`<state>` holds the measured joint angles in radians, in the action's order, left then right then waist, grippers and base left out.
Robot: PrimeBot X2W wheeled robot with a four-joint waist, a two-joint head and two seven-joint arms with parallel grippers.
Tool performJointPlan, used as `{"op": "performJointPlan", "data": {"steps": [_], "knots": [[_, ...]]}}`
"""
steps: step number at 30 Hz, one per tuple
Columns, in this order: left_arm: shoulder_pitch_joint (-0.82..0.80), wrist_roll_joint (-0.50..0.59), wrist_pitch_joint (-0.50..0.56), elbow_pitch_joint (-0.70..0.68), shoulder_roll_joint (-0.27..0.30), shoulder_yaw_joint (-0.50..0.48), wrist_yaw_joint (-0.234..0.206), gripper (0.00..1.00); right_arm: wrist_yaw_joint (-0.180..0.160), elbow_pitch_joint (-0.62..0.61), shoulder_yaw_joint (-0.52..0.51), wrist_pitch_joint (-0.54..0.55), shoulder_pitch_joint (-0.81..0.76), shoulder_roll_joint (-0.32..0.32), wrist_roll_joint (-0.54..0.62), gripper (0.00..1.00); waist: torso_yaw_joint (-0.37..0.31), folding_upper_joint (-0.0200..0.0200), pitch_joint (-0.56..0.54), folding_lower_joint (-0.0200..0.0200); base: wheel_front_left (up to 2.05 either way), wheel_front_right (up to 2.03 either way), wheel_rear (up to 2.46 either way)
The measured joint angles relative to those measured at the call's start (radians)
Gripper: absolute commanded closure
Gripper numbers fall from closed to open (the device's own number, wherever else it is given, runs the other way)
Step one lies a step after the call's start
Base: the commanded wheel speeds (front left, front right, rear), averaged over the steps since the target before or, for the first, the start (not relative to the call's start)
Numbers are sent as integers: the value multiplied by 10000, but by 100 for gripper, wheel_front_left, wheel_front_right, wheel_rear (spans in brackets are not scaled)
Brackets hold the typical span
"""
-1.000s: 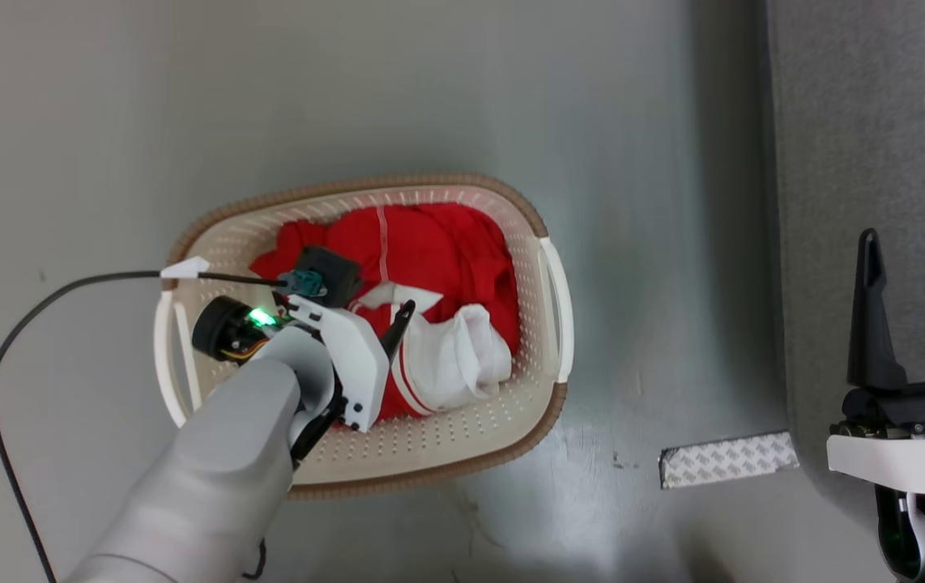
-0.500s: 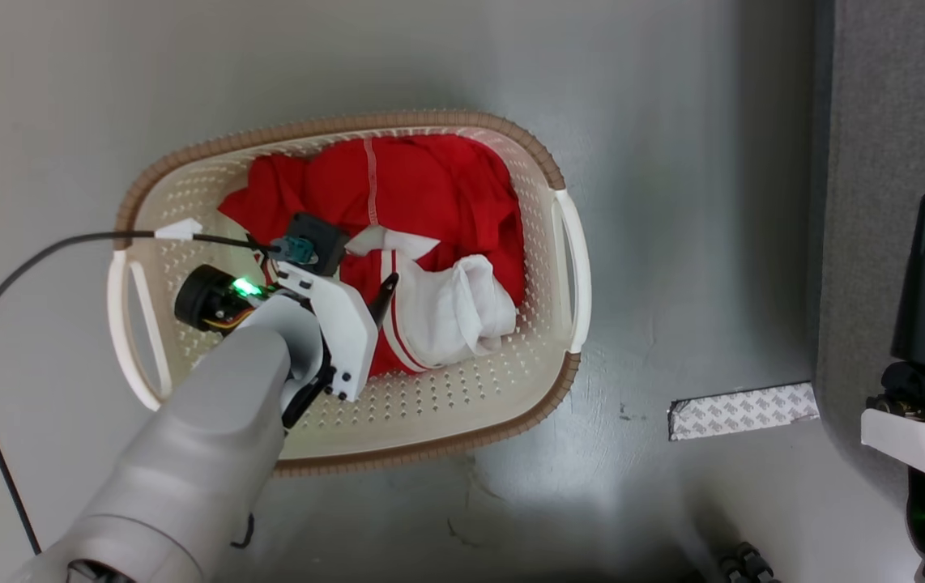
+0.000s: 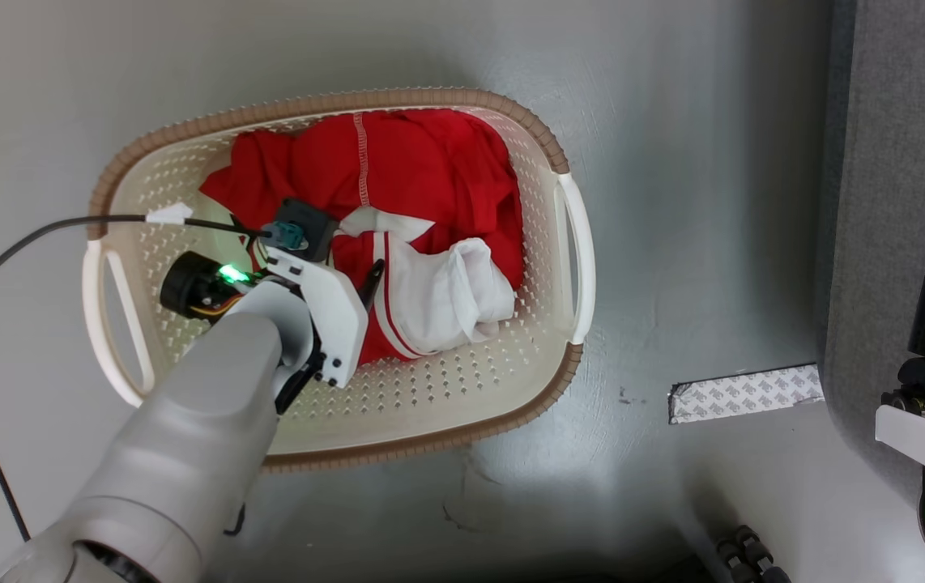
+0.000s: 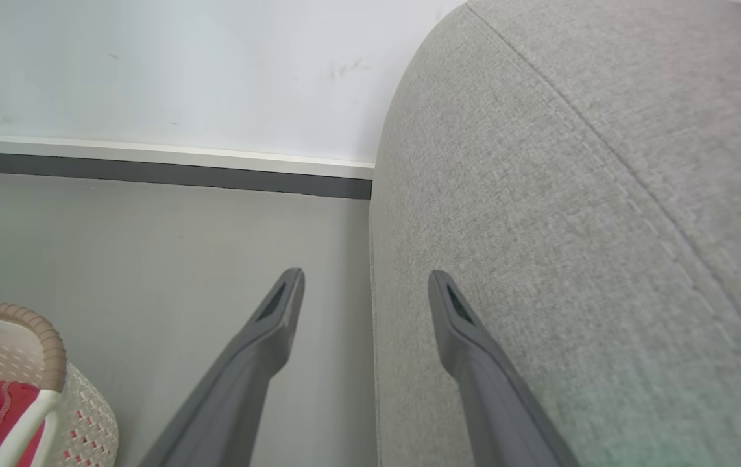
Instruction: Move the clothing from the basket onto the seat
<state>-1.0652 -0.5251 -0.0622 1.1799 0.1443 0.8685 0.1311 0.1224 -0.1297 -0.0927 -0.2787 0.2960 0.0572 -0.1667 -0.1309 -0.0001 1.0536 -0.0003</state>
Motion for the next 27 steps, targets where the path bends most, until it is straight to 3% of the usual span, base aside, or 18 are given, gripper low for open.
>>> {"op": "performJointPlan", "data": {"steps": [9, 11, 13, 18, 20, 22, 27], "knots": [[-202, -138, -109, 121, -230, 393, 2, 0, 0, -146, -117, -4, -88, 4, 90, 0, -25, 0, 181, 1, 0, 0, 0], [-229, -234, -148, 132, -286, 472, 0, 21, 0, -173, -138, -4, -122, 6, 105, 0, 1, 0, 201, 2, 0, 0, 0], [-230, -330, -174, 144, -313, 562, 0, 51, 0, -188, -140, -4, -146, 6, 146, 0, 15, 1, 207, 2, 0, 0, 0], [-228, -495, -192, 167, -405, 794, 0, 64, 0, -236, -180, -4, -265, 12, 209, 0, 30, 1, 185, 2, 0, 0, 0], [-213, -617, -176, 82, -460, 922, 0, 78, 2, -249, -211, -4, -319, 13, 272, 0, 41, 1, 186, 3, 0, 0, 0], [-187, -688, -173, -25, -550, 1085, 0, 100, 2, -267, -267, -4, -356, 10, 372, 0, 74, 1, 188, 3, 0, 0, 0], [-160, -1106, -270, -282, -635, 1350, 0, 100, 2, -280, -336, -4, -401, 8, 506, 0, 187, 1, 170, 3, 0, 0, 0]]}}
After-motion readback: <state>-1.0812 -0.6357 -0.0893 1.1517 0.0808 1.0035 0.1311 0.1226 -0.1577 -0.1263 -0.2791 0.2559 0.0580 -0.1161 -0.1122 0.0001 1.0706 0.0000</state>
